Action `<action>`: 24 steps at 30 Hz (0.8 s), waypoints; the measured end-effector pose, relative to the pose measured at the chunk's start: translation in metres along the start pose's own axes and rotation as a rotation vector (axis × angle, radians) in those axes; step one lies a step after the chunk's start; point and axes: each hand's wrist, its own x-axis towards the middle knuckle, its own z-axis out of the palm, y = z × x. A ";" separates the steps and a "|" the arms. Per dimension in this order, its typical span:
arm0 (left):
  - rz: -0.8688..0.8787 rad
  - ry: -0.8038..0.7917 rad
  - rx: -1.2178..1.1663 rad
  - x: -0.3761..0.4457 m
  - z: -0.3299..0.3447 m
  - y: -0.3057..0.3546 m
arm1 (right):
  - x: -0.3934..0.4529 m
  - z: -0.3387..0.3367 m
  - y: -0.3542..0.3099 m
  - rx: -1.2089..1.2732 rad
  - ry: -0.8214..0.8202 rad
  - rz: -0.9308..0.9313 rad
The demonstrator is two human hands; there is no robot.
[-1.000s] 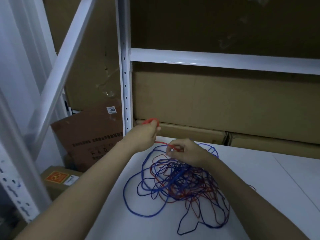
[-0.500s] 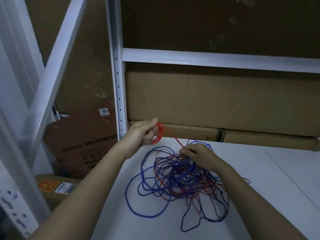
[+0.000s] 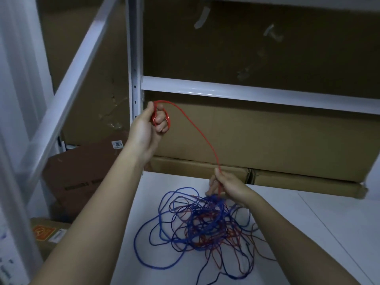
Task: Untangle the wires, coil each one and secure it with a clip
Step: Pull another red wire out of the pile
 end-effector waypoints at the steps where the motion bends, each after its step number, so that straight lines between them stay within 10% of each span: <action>1: -0.001 0.022 -0.018 -0.001 -0.001 -0.002 | 0.002 0.000 -0.005 0.175 -0.007 0.033; 5: -0.014 0.065 -0.003 -0.010 -0.001 -0.009 | 0.007 -0.004 -0.020 0.840 -0.067 -0.014; 12: -0.081 0.087 -0.024 -0.014 -0.010 -0.005 | 0.010 0.007 -0.069 0.683 0.443 -0.365; 16: -0.062 0.108 -0.099 -0.017 -0.011 0.006 | 0.017 0.014 -0.080 0.168 0.641 -0.389; 21: 0.073 0.233 -0.190 -0.021 -0.027 0.026 | 0.018 0.030 -0.025 -1.012 0.429 -0.243; 24: 0.148 0.306 -0.067 -0.016 -0.040 0.026 | 0.011 0.045 0.001 -1.201 0.289 -0.464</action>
